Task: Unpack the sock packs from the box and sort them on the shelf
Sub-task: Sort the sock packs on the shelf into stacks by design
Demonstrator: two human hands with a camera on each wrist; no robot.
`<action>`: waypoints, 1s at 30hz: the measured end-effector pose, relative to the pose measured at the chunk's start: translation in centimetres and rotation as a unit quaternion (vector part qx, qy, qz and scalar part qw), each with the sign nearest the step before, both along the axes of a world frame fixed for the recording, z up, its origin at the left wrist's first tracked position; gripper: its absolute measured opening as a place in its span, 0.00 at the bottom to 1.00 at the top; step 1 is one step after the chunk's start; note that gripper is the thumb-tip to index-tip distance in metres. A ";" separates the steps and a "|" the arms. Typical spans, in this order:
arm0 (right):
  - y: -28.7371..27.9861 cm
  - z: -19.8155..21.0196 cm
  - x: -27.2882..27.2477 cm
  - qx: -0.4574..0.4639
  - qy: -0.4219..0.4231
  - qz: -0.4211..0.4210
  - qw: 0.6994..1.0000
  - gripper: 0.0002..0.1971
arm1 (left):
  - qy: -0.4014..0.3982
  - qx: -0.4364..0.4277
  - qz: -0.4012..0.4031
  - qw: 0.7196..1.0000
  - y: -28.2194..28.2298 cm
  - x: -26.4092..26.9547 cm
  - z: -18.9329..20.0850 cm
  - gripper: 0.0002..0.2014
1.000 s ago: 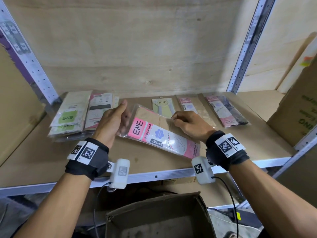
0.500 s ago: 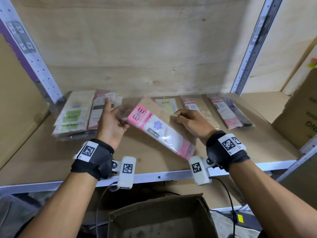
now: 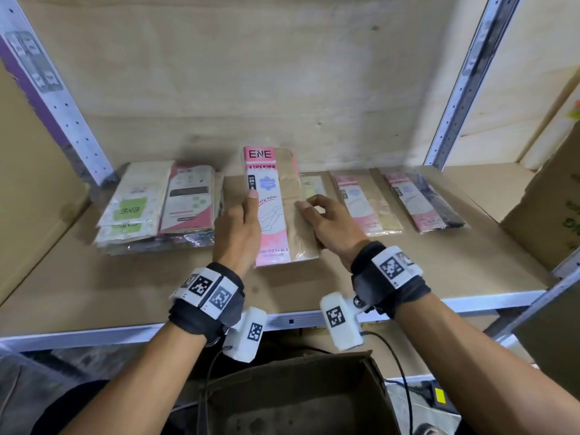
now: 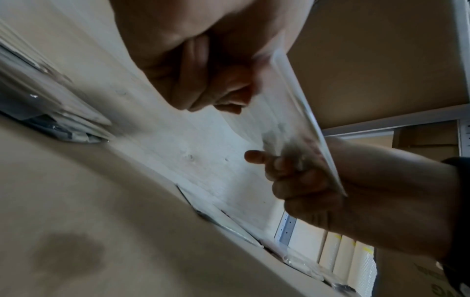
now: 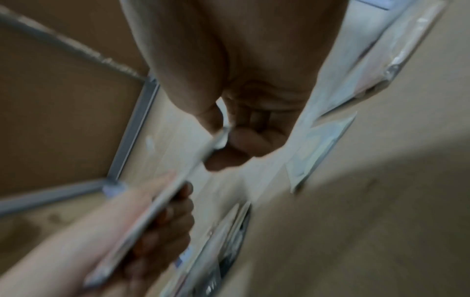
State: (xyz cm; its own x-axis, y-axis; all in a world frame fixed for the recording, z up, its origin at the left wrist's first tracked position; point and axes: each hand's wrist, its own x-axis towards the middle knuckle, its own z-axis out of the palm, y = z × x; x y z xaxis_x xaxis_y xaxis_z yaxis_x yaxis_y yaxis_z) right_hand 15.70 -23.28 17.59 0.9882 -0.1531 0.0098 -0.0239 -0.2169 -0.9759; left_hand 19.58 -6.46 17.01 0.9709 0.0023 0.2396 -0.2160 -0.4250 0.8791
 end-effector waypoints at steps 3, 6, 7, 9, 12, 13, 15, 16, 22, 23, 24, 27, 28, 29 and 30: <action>1.0 -0.8 0.1 -0.099 -0.036 -0.038 0.994 0.20 | -0.020 0.006 0.016 1.000 0.1 0.2 -0.1 0.30; 1.3 -1.4 0.4 -0.073 -0.055 -0.055 0.994 0.19 | -0.011 -0.041 -0.004 0.999 0.2 0.6 -0.2 0.32; 1.3 -1.5 0.6 -0.041 -0.049 -0.048 0.997 0.19 | 0.003 -0.071 -0.017 0.997 0.1 0.7 -0.3 0.32; 1.3 -1.8 0.7 0.035 -0.031 -0.024 0.999 0.18 | 0.031 -0.137 -0.036 0.989 0.0 0.5 -0.2 0.33; 1.3 -2.3 1.0 0.074 -0.029 -0.015 0.997 0.15 | 0.043 -0.190 -0.023 0.980 -0.4 0.4 -0.3 0.33; 1.2 -2.5 1.1 0.072 -0.033 -0.019 0.997 0.16 | 0.042 -0.192 -0.017 0.980 -0.5 0.4 -0.3 0.32; 1.1 -2.7 1.3 0.064 -0.041 -0.026 0.997 0.17 | 0.035 -0.179 -0.012 0.983 -0.6 0.4 -0.4 0.31; 0.9 -2.7 1.4 0.062 -0.046 -0.032 0.997 0.18 | 0.031 -0.167 -0.012 0.985 -0.7 0.4 -0.4 0.29; -2.2 -2.0 1.8 0.021 -0.083 -0.099 0.991 0.19 | 0.058 -0.106 -0.093 0.988 -2.0 0.7 1.4 0.18; -3.2 -1.8 1.8 0.010 -0.084 -0.112 0.990 0.18 | 0.061 -0.101 -0.138 0.983 -2.7 0.7 1.9 0.12; -4.2 -1.6 1.9 0.001 -0.083 -0.122 0.989 0.17 | 0.073 -0.105 -0.183 0.975 -3.2 0.6 2.5 0.07; -7.5 -1.1 2.0 -0.019 -0.063 -0.140 0.988 0.16 | 0.120 -0.104 -0.266 0.951 -5.5 1.2 3.1 0.12; -8.8 -1.0 2.2 -0.023 -0.052 -0.143 0.988 0.17 | 0.126 -0.094 -0.271 0.949 -6.5 1.5 3.1 0.13; -9.8 -0.9 2.4 -0.035 -0.041 -0.153 0.987 0.17 | 0.129 -0.082 -0.269 0.951 -7.4 1.8 3.0 0.13; -10.9 -0.9 2.6 -0.055 -0.028 -0.168 0.984 0.17 | 0.131 -0.075 -0.262 0.953 -8.4 2.2 2.8 0.13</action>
